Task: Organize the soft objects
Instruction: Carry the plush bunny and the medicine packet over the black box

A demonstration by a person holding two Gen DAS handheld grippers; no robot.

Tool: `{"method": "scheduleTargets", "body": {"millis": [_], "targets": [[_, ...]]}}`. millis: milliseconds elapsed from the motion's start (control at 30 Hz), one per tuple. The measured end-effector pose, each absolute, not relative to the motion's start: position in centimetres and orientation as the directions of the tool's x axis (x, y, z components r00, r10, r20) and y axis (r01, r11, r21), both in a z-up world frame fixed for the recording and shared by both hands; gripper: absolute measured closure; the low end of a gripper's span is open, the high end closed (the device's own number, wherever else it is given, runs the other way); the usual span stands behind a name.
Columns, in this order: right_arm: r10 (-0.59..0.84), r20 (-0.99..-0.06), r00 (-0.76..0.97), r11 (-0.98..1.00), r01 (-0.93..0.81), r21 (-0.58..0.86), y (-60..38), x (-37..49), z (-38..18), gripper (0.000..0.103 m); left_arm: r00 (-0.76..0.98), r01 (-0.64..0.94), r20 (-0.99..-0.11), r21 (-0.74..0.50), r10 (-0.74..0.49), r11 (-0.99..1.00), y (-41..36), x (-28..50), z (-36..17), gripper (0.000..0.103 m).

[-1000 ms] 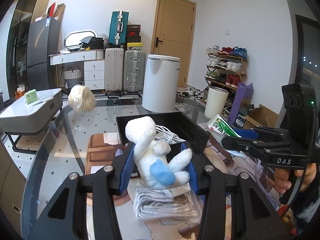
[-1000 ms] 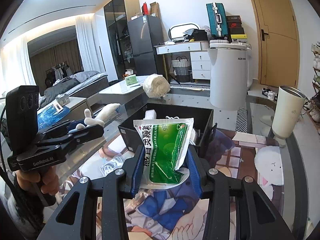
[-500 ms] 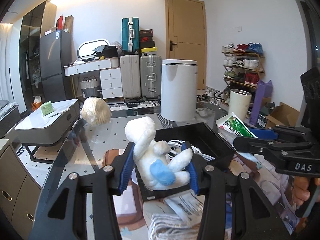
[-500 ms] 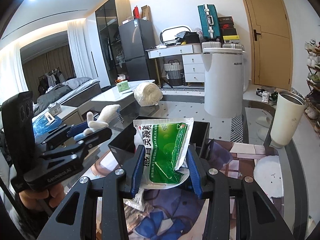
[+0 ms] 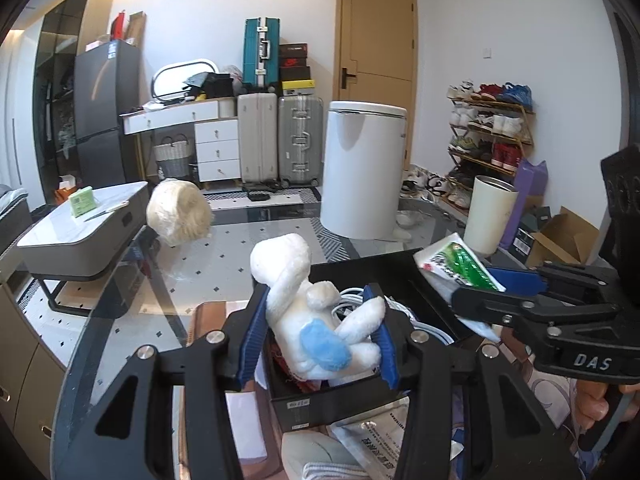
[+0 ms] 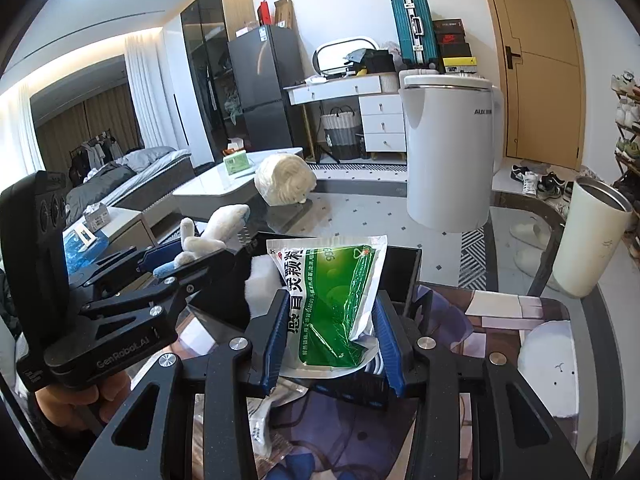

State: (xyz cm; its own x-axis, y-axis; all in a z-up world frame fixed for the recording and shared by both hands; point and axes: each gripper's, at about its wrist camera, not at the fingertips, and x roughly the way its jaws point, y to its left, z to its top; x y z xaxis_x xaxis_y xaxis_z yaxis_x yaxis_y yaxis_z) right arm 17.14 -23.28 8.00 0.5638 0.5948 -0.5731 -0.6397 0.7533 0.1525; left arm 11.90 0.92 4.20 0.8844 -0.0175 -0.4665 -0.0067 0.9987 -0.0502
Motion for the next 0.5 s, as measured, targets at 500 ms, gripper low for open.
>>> {"method": "scheduleTargets", "body": {"millis": [500], "targets": [[0.521,-0.648,0.556,0.758,-0.651,0.051,-20.5,20.3,6.1,0.062,0.845,0.094,-0.52,-0.092,-0.129,0.991,0.9,14.8,3.3,0.056]]}}
